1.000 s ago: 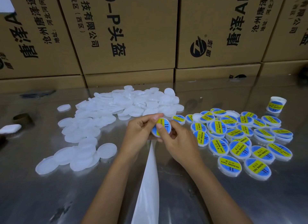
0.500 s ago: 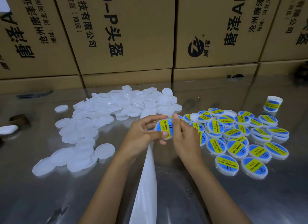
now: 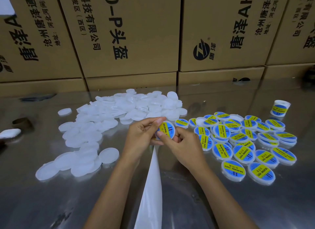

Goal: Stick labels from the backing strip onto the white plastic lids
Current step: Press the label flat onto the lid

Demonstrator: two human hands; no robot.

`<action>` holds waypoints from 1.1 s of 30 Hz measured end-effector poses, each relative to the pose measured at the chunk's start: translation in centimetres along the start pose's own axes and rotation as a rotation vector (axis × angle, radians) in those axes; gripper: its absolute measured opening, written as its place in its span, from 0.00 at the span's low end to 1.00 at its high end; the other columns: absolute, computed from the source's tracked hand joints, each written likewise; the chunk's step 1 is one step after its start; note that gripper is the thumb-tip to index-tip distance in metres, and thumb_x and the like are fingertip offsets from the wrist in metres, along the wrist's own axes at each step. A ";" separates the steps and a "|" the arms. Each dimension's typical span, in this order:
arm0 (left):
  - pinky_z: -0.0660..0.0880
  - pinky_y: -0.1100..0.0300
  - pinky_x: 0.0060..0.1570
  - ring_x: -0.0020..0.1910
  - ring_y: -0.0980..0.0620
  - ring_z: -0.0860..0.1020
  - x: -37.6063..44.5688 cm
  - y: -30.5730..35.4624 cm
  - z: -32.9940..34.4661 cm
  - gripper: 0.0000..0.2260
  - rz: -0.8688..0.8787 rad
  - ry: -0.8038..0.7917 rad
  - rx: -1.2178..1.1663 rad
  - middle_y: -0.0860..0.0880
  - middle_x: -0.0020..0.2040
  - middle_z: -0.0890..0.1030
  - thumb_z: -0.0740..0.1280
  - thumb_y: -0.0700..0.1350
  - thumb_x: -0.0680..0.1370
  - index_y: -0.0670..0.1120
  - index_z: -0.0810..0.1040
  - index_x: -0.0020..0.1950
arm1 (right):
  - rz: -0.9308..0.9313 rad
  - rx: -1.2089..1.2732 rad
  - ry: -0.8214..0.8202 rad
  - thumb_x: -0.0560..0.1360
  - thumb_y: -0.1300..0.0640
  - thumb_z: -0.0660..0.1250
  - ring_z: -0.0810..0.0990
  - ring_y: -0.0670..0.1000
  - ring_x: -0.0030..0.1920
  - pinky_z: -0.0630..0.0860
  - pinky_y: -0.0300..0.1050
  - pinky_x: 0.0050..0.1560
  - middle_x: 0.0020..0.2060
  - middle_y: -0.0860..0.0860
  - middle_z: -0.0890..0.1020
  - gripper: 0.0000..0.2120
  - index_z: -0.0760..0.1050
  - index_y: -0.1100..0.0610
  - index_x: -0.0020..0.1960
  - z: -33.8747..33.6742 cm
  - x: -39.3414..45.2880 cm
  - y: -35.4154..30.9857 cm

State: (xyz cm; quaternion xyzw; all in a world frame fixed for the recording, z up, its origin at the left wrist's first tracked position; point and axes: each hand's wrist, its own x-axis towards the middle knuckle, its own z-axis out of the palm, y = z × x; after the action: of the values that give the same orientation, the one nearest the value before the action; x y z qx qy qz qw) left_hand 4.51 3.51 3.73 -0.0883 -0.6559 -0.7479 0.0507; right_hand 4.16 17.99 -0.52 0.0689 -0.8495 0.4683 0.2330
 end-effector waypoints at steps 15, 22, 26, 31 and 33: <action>0.76 0.60 0.28 0.41 0.53 0.84 0.5 -0.9 0.1 0.09 0.050 0.204 0.088 0.52 0.48 0.86 0.70 0.41 0.79 0.54 0.85 0.53 | 0.357 0.366 0.077 0.83 0.44 0.55 0.67 0.43 0.26 0.64 0.41 0.31 0.21 0.43 0.70 0.25 0.69 0.54 0.32 -0.5 1.1 -0.1; 0.74 0.65 0.31 0.37 0.62 0.80 0.8 -1.2 -0.5 0.11 0.055 0.354 0.127 0.61 0.43 0.84 0.67 0.40 0.80 0.54 0.86 0.48 | 0.704 1.026 0.179 0.85 0.50 0.54 0.65 0.44 0.20 0.63 0.35 0.23 0.28 0.48 0.71 0.18 0.76 0.57 0.46 -2.3 1.8 0.4; 0.72 0.69 0.29 0.35 0.64 0.79 1.0 -1.5 -0.5 0.11 0.051 0.367 0.141 0.62 0.38 0.83 0.66 0.39 0.80 0.53 0.85 0.47 | 0.783 1.179 0.256 0.85 0.51 0.54 0.63 0.45 0.25 0.63 0.37 0.28 0.32 0.48 0.69 0.16 0.74 0.55 0.46 -3.0 1.9 0.8; 0.74 0.72 0.36 0.37 0.66 0.79 1.1 -2.1 -0.5 0.13 0.032 0.347 0.141 0.63 0.39 0.84 0.66 0.39 0.79 0.54 0.86 0.45 | 0.786 1.223 0.258 0.83 0.51 0.61 0.63 0.45 0.25 0.63 0.36 0.24 0.31 0.48 0.68 0.10 0.76 0.56 0.49 -3.3 1.9 0.8; 0.76 0.68 0.43 0.41 0.66 0.80 1.1 -2.3 -0.4 0.12 0.008 0.347 0.122 0.63 0.42 0.84 0.66 0.40 0.79 0.54 0.86 0.46 | 0.780 1.200 0.229 0.82 0.52 0.62 0.63 0.45 0.25 0.63 0.36 0.24 0.30 0.48 0.69 0.10 0.77 0.56 0.49 -3.3 1.8 0.7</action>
State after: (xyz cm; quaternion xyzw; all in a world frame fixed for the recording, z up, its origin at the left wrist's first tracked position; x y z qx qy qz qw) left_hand 3.01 3.48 1.70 0.0425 -0.6813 -0.7104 0.1713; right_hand 3.39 21.25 1.30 -0.1728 -0.3792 0.9072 0.0584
